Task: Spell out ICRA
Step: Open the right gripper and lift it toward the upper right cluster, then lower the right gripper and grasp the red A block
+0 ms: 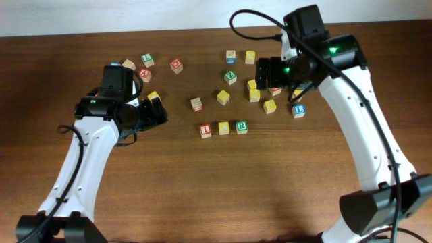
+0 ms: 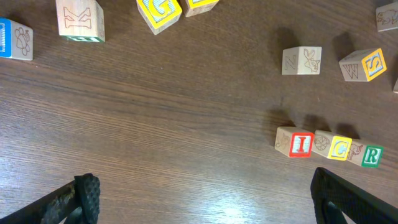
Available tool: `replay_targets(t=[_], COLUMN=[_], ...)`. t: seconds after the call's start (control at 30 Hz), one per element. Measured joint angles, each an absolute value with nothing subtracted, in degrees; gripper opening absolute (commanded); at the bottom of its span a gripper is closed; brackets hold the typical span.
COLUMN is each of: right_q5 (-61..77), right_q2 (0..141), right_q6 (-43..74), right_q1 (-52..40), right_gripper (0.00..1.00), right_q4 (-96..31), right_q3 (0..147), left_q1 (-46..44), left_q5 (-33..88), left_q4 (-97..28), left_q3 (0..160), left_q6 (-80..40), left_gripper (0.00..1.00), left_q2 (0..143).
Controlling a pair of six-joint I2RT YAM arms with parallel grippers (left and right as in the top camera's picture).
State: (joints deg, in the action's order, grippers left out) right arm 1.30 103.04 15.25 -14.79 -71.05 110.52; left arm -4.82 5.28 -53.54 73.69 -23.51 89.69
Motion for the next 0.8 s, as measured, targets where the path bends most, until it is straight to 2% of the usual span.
replay_targets(t=[0.17,0.43,0.53,0.63,0.7,0.8], right_q5=[-7.7,-7.8,-4.0,-0.8,0.4,1.5], right_q2=[110.2,122.4,124.8,128.8,129.4,129.5], right_q6=[11.5,-0.3,-0.8,-2.6,-3.4,-3.8], right_q1=[-14.3,-12.9,-10.7,-8.5,-8.7,-9.0], right_gripper=[0.96,1.00,0.86,0.80,0.68,0.65], right_q4=[-65.2,-57.1,-56.2,-56.2,-56.1,-56.1], right_q3=[110.5,110.4,110.4,110.4,110.4,110.4], left_q1=[-4.8,-4.8,-4.8,-4.8,-4.8,-4.8], left_q5=[5.3,5.1,5.1,5.1,5.1,5.1], left_q4=[-53.5,-53.5,-53.5,-53.5,-53.5,-53.5], left_q3=[73.7,73.7,73.7,73.7,73.7,73.7], left_q6=[-23.5,-23.5,-23.5,-23.5,-23.5,-23.5], left_gripper=[0.99,0.99,0.99,0.99,0.99,0.99], left_q2=[89.7,89.7,89.7,89.7,89.7,89.7])
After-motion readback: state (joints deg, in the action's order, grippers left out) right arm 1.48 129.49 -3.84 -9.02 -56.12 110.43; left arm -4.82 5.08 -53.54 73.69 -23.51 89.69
